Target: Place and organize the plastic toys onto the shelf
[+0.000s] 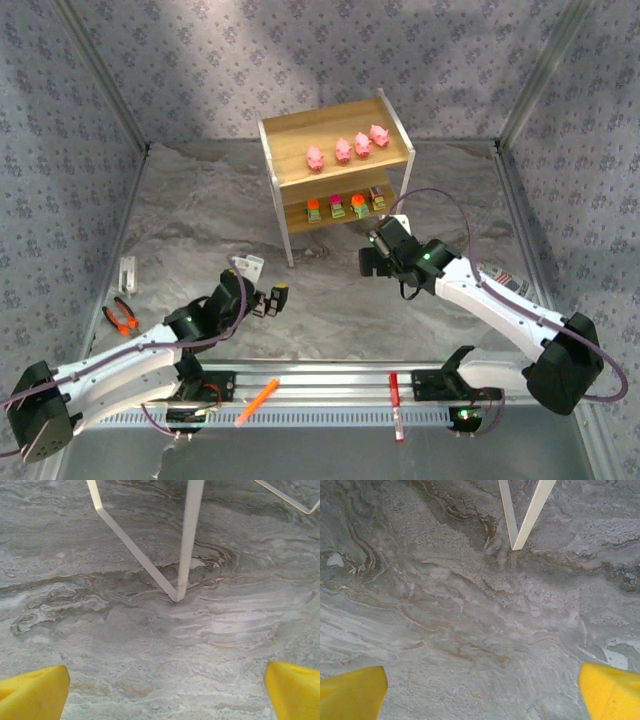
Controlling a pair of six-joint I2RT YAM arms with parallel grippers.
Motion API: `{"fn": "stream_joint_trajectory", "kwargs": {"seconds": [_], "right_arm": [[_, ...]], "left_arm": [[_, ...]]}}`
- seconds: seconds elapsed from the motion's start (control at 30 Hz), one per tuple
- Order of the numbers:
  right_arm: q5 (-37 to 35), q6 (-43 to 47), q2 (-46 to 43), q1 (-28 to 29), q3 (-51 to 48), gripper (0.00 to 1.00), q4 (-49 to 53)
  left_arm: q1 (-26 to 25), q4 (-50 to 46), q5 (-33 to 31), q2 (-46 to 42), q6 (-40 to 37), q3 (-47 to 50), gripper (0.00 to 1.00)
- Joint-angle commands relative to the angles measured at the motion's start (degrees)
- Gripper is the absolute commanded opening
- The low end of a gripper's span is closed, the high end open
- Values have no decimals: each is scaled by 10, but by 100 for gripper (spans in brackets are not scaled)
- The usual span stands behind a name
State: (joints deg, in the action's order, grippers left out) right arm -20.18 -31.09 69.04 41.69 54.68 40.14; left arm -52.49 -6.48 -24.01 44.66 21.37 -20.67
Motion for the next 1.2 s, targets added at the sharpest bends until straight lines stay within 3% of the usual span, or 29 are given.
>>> {"fn": "stream_joint_trajectory", "kwargs": {"seconds": [0.0,0.4,0.57,0.97,1.17], "right_arm": [[-7,0,3,-3,-17,100,-20],[-49,-1,2,1,-44,100,-42],[-70,3,-8,2,-47,100,-45],[-66,43,-46,0,-48,100,-72],[-90,83,-94,3,-81,100,-117]], "left_arm": [[5,-4,-39,5,16,-23,100],[19,25,-64,-7,1,8,100],[28,18,-50,-34,-45,13,100],[40,-19,-106,-16,-56,-47,100],[82,-28,-79,-15,-81,-72,100]]}}
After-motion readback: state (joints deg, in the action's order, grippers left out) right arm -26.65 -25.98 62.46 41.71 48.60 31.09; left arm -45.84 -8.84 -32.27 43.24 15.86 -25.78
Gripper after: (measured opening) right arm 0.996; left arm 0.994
